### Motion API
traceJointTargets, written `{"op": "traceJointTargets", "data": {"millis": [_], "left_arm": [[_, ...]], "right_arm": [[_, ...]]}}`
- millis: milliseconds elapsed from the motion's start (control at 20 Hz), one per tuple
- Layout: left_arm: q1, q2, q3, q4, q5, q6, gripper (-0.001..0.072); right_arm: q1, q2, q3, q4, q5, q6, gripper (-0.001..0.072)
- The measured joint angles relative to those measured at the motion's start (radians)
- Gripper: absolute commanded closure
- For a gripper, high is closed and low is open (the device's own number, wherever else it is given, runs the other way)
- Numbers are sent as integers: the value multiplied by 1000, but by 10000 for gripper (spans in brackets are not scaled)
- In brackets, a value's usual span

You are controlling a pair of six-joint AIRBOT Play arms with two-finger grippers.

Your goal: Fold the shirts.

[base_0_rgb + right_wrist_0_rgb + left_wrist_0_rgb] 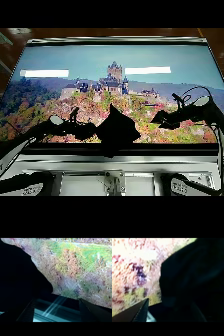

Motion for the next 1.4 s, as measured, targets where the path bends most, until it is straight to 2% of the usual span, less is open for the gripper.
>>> {"op": "traceJointTargets", "data": {"millis": [50, 100, 150, 200, 250, 600, 850, 900, 950, 1300, 1350, 1400], "left_arm": [[-5, -20, -1, -33, 13, 14, 281], [-10, -35, -2, -51, 30, 26, 468], [-13, -48, -3, -56, 48, 35, 589], [-13, -57, -4, -71, 71, 43, 651], [-14, -62, -2, -83, 86, 50, 671], [-18, -74, 41, -105, 74, 136, 671], [-18, -70, 56, -111, 42, 160, 671], [-18, -67, 58, -110, 31, 167, 671], [-18, -63, 58, -111, 26, 173, 671], [-17, -43, 60, -111, 10, 188, 671], [-17, -42, 60, -111, 10, 188, 670], [-17, -42, 60, -111, 9, 189, 671]], "right_arm": [[5, -4, 0, 0, -2, 9, 50], [10, -7, 0, -4, -3, 17, 50], [14, -9, -2, -9, -5, 27, 50], [17, -10, -6, -12, -7, 37, 50], [20, -11, -16, -13, -10, 46, 50], [29, -14, -182, 95, -121, 74, 52], [143, -15, -233, 159, -213, 73, 62], [167, -15, -237, 163, -231, 84, 73], [184, -15, -239, 166, -247, 95, 153], [223, -53, -245, 210, -263, 158, 160], [225, -61, -245, 216, -259, 159, 262], [227, -68, -246, 215, -261, 159, 460]]}}
